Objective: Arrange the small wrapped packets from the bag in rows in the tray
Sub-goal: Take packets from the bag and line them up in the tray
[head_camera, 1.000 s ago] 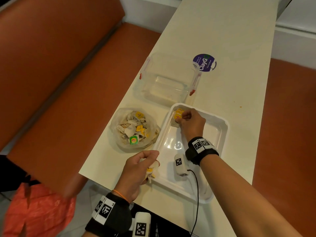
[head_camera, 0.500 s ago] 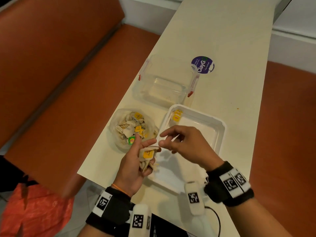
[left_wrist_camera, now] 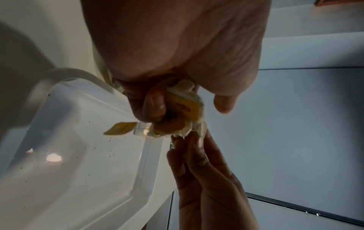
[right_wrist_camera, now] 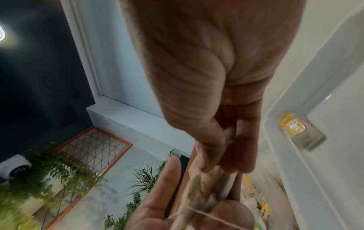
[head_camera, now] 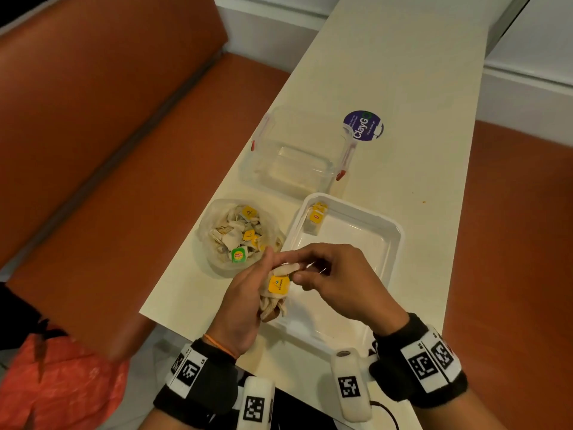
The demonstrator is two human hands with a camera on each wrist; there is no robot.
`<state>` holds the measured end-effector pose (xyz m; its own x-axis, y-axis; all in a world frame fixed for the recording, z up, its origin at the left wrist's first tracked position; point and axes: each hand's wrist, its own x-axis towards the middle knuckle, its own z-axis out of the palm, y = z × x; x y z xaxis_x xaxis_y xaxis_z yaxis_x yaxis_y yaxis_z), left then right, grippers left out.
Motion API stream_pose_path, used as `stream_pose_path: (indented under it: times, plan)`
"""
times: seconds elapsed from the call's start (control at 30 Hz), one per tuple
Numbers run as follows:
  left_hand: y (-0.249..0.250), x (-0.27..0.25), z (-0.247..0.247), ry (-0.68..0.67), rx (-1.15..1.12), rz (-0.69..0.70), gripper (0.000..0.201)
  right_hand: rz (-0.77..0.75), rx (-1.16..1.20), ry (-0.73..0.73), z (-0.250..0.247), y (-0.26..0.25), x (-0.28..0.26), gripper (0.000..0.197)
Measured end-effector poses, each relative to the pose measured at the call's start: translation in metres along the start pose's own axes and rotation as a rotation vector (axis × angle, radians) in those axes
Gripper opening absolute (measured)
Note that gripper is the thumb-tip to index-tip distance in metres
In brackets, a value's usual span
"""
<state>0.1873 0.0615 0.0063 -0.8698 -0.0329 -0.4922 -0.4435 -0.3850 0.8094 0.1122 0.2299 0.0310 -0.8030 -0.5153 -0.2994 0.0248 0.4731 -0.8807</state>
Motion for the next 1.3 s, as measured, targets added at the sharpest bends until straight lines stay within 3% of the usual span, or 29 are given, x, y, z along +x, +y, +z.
stream_pose_path:
  times: [0.13, 0.27, 0.4, 0.57, 0.67, 0.8, 0.97, 1.1, 1.3]
  plan:
    - [-0.001, -0.005, -0.002, 0.008, -0.039, -0.012, 0.037, 0.026, -0.019, 0.103, 0.005, 0.004, 0.004, 0.004]
    - [-0.005, -0.009, -0.012, -0.004, -0.046, -0.020, 0.041, 0.095, 0.168, 0.128, 0.005, 0.001, 0.002, 0.008]
    - [-0.005, -0.013, -0.020, 0.077, 0.006, -0.048, 0.046, 0.166, 0.298, 0.107, 0.008, 0.003, 0.002, 0.015]
    - [0.003, -0.020, -0.022, 0.168, 0.077, -0.073, 0.027, 0.192, 0.472, 0.057, 0.012, -0.001, -0.002, 0.017]
    - [0.008, -0.026, -0.022, 0.148, 0.118, -0.083, 0.025, 0.167, 0.499, 0.049, 0.014, -0.004, -0.004, 0.018]
    - [0.009, -0.035, -0.021, 0.095, 0.128, -0.104, 0.024, 0.081, 0.434, 0.098, 0.012, -0.012, -0.007, 0.017]
    - [0.003, -0.040, -0.017, 0.084, 0.327, -0.038, 0.015, -0.036, 0.159, 0.192, 0.003, -0.014, -0.012, 0.015]
    - [0.004, -0.044, -0.027, 0.022, 0.478, -0.023, 0.011, -0.028, 0.056, 0.172, -0.005, -0.010, -0.015, 0.012]
    - [0.012, -0.050, -0.037, -0.119, 0.587, -0.095, 0.011, 0.056, 0.116, 0.116, -0.005, -0.007, -0.016, 0.008]
